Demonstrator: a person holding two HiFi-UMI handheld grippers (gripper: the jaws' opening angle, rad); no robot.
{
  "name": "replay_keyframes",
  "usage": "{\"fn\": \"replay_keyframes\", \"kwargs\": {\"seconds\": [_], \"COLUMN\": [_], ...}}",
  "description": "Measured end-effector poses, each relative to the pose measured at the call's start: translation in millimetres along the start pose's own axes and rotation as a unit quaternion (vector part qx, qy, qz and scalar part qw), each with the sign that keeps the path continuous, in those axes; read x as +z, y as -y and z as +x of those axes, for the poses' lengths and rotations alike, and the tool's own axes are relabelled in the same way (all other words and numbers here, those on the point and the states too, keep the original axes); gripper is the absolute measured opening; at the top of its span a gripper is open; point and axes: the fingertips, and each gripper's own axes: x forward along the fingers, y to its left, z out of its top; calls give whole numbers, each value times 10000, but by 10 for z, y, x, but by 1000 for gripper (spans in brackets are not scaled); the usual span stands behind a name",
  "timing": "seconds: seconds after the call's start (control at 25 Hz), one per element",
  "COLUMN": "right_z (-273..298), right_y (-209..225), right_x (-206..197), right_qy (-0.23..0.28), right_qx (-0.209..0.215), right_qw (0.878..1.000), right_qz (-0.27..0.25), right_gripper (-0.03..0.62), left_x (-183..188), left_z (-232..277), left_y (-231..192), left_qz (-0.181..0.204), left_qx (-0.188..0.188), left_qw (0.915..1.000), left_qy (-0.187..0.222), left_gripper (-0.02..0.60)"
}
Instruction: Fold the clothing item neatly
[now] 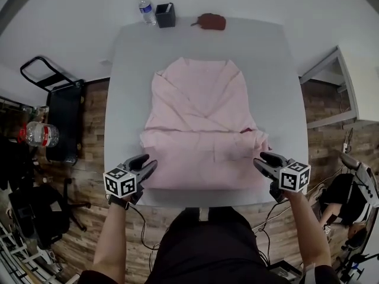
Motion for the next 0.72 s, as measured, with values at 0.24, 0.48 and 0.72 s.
{"fn": "replay_keyframes", "kwargs": {"seconds": [0.24, 0.48, 0.72], "right_z": [43, 96, 177], "right_y": [-565, -977, -1103], "right_x": [-123, -648, -1070], "right_qy": [355, -155, -448], "right_qx": [-349, -697, -803], "right_qw": [9950, 9644, 9488], "right_qz": [-861, -2546, -3022], "right_gripper": [173, 175, 175], "left_x": [-116, -440, -677], "left_z": [-9, 110, 196], "left_y": [614, 1091, 1243], "left_qz": [1396, 2611, 2764], "left_qx": [-200, -38, 254], "left_qw": [9900, 9653, 9607], "left_qy": [90, -55, -85], "left_gripper": [161, 173, 187]}}
